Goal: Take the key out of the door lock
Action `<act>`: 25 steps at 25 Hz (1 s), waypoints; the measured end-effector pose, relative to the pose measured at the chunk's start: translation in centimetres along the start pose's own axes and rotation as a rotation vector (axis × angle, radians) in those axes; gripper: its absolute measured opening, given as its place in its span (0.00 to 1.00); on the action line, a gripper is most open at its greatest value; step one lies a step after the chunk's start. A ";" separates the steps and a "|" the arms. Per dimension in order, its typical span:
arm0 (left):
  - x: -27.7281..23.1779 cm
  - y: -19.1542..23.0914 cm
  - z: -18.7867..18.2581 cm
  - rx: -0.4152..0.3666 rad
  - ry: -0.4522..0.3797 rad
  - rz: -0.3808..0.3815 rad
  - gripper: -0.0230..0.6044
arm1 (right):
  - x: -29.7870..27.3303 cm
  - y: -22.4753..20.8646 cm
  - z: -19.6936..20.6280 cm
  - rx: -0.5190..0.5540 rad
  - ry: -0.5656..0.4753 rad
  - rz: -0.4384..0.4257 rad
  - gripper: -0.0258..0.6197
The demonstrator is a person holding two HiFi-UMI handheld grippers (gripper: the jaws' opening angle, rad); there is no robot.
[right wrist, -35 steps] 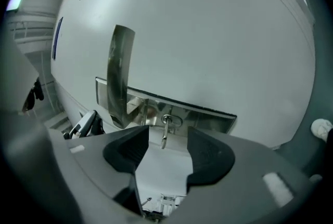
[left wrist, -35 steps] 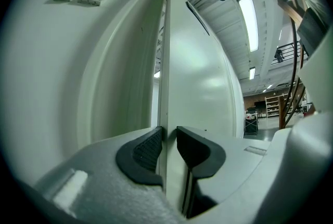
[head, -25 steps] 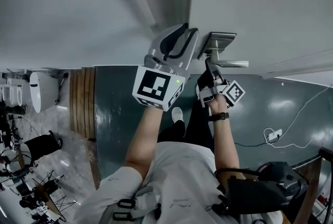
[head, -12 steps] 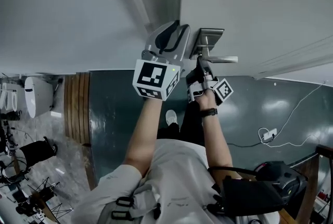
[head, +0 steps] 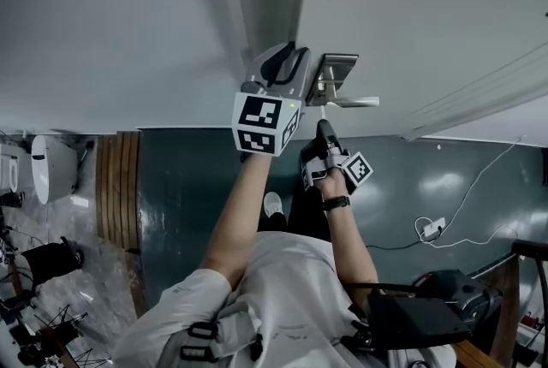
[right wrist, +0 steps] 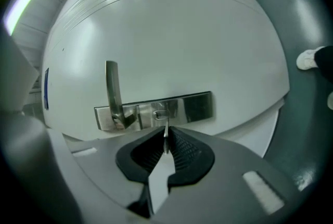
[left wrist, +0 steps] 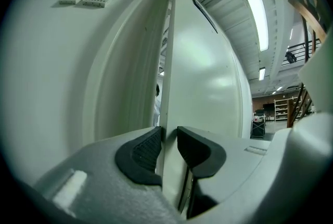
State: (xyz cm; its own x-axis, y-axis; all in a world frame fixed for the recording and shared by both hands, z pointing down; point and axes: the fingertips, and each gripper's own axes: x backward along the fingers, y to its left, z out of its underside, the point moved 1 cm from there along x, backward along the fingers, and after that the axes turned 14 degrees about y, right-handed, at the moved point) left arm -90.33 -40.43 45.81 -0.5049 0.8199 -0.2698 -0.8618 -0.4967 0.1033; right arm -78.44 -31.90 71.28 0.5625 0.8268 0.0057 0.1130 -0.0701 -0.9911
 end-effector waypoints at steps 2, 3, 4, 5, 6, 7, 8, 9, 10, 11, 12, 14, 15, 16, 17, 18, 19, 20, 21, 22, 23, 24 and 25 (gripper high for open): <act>-0.1 0.2 0.1 0.004 -0.007 -0.003 0.19 | 2.6 -2.3 0.6 -0.040 -0.014 0.044 0.08; -0.1 0.2 0.2 0.005 -0.008 -0.004 0.19 | 3.7 -2.8 0.7 -0.040 -0.018 0.059 0.08; -0.2 0.2 0.2 0.004 -0.007 -0.003 0.19 | 4.6 -2.8 0.7 -0.024 -0.018 0.073 0.08; -0.2 0.1 0.2 0.000 -0.003 0.000 0.19 | 5.5 -2.4 0.4 0.009 -0.014 0.091 0.08; -0.4 0.0 0.2 -0.004 0.002 0.003 0.19 | 6.3 -1.6 -0.1 0.060 -0.006 0.114 0.08; -0.5 -0.1 0.1 -0.007 0.005 0.006 0.19 | 6.8 -0.5 -0.7 0.128 0.007 0.140 0.08; -0.5 0.0 0.1 -0.008 0.007 0.002 0.18 | 7.1 0.7 -1.3 0.205 0.024 0.165 0.08; -0.5 0.2 0.1 -0.008 0.008 -0.007 0.17 | 7.1 2.1 -1.7 0.282 0.043 0.183 0.08; -0.4 0.6 0.2 -0.008 0.008 -0.022 0.14 | 6.9 3.5 -2.0 0.351 0.063 0.190 0.08; -0.1 0.8 0.4 -0.006 0.010 -0.037 0.08 | 6.7 4.9 -2.0 0.412 0.081 0.191 0.08; 0.4 1.0 0.8 -0.002 0.013 -0.051 0.04 | 6.7 6.2 -2.0 0.469 0.096 0.192 0.08; 1.5 0.9 1.6 0.009 0.026 -0.080 0.04 | 6.5 8.6 -1.7 0.581 0.120 0.216 0.08; 2.1 0.7 2.1 0.011 0.039 -0.096 0.03 | 6.2 9.8 -1.6 0.639 0.136 0.214 0.08; 2.6 0.2 2.7 0.010 0.057 -0.109 0.03 | 5.7 11.2 -1.3 0.700 0.159 0.192 0.08; 3.1 -0.4 3.4 0.008 0.078 -0.117 0.03 | 5.3 12.3 -1.0 0.761 0.183 0.174 0.08; 3.6 -1.2 4.2 0.006 0.097 -0.121 0.03 | 5.3 13.0 -0.8 0.818 0.203 0.179 0.08; 4.2 -2.0 5.1 0.008 0.114 -0.125 0.03 | 5.6 13.5 -0.6 0.877 0.219 0.200 0.08; 4.7 -2.8 5.9 0.015 0.127 -0.128 0.03 | 6.1 14.1 -0.3 0.943 0.233 0.222 0.08; 5.2 -3.7 6.5 0.024 0.135 -0.133 0.03 | 6.8 14.9 0.0 1.014 0.246 0.242 0.08; 5.6 -4.7 7.0 0.031 0.137 -0.140 0.03 | 7.5 15.7 0.2 1.085 0.258 0.259 0.08; 6.0 -5.9 7.4 0.036 0.131 -0.149 0.03 | 8.4 16.6 0.4 1.153 0.269 0.274 0.08; 6.6 -7.2 7.7 0.037 0.119 -0.159 0.03 | 9.5 17.4 0.6 1.212 0.277 0.283 0.08; 7.2 -8.7 7.9 0.036 0.102 -0.171 0.03 | 10.7 18.1 0.9 1.262 0.284 0.284 0.08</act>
State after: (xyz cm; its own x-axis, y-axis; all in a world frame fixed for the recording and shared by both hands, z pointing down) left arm -86.88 -27.92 50.54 -0.3452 0.8573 -0.3820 -0.9366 -0.3407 0.0817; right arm -71.07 -23.85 53.29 0.6080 0.7140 -0.3471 -0.7841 0.4714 -0.4037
